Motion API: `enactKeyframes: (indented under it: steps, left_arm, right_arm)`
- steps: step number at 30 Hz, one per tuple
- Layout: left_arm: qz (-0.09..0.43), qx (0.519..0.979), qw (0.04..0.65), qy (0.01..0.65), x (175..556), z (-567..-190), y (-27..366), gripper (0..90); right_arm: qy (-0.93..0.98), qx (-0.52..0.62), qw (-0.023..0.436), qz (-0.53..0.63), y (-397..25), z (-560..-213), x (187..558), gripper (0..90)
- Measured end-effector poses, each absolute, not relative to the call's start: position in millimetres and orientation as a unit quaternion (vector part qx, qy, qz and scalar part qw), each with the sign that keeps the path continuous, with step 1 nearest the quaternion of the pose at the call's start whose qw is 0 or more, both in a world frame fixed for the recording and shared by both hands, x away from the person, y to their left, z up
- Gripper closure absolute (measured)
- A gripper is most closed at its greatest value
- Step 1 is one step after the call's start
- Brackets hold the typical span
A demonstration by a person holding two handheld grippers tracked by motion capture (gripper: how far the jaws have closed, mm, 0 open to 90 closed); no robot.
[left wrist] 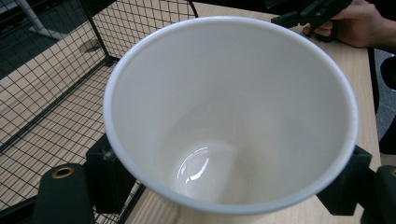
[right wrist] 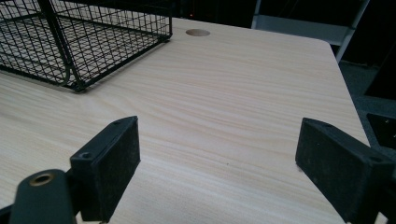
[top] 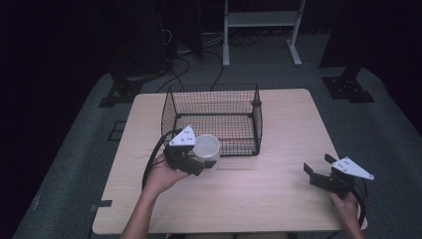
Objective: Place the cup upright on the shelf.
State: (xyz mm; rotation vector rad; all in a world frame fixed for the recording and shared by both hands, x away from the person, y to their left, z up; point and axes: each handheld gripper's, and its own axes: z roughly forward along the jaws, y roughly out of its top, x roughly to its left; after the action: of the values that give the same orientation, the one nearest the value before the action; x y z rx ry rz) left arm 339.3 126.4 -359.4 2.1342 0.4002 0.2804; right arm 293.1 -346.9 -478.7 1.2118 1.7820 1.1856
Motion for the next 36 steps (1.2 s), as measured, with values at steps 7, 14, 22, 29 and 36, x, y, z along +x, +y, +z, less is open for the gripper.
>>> enactKeyframes:
  steps: [7, 14, 22, 29, 36]
  left_arm:
    - [0.114, 0.871, 0.451, 0.159, 344.3, -353.5, 125.7, 20.7]
    - [0.114, 0.870, 0.451, 0.160, 351.5, -345.3, 126.6, 20.7]
    - [0.116, 0.872, 0.448, 0.160, 361.4, -335.5, 128.4, 20.7]
    - [0.119, 0.874, 0.444, 0.156, 368.5, -326.4, 126.8, 20.7]
    - [0.120, 0.873, 0.447, 0.151, 379.6, -314.0, 127.7, 20.7]
  right_arm:
    - [0.682, 0.465, 0.334, 0.454, -347.1, -478.7, 293.2, 13.0]
    - [0.682, 0.465, 0.335, 0.454, -347.0, -478.7, 293.1, 13.0]
    - [0.682, 0.465, 0.334, 0.454, -347.1, -478.7, 293.2, 13.1]
    - [0.682, 0.465, 0.334, 0.455, -347.1, -478.7, 293.2, 13.0]
    - [0.682, 0.466, 0.334, 0.454, -347.0, -478.8, 293.4, 13.0]
